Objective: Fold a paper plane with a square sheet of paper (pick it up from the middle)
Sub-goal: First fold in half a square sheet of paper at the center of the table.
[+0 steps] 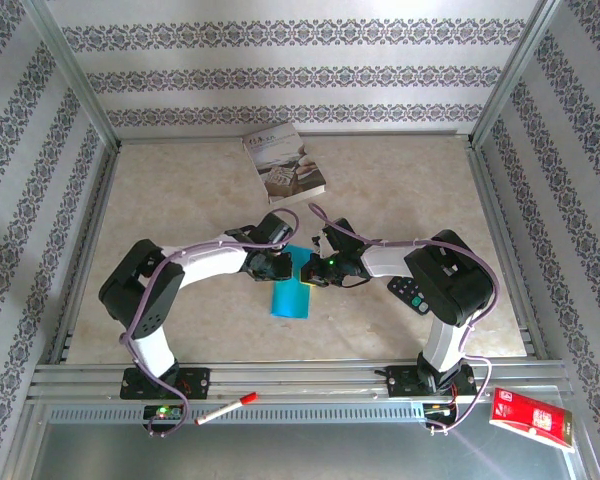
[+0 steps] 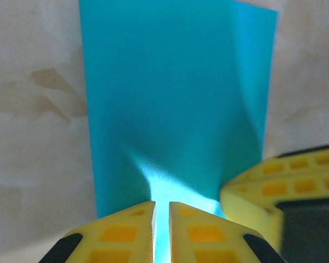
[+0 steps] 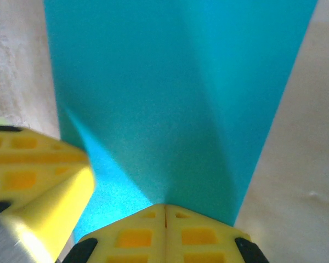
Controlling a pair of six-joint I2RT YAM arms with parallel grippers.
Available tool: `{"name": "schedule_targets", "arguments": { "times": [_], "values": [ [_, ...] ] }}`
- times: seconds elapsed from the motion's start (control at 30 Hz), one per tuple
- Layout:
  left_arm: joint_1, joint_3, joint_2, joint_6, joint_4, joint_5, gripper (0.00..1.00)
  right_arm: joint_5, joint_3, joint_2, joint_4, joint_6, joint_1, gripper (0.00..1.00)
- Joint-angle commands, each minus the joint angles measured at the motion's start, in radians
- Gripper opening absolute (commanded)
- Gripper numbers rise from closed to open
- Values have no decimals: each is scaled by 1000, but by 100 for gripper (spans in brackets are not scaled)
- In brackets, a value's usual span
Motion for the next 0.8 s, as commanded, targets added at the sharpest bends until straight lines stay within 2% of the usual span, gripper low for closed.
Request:
{"name": "schedule_targets", "arguments": {
  "times": [0.0,0.17,0.37,0.53,0.77],
  "values": [
    [31,-28,17,28,43,16,14,200,-74,84,-193,-27,-9,0],
    [84,-59,-9,46,45,43,15,203,-83,86,-196,-32,-9,0],
    [89,-19,-66,18,104,180,19,203,-78,83,-198,-33,-9,0],
    [98,37,15,23,109,187,18,203,-71,83,-203,-36,-9,0],
    [154,74,131,57,115,186,16,207,-79,80,-203,-36,-9,0]
  ]
}}
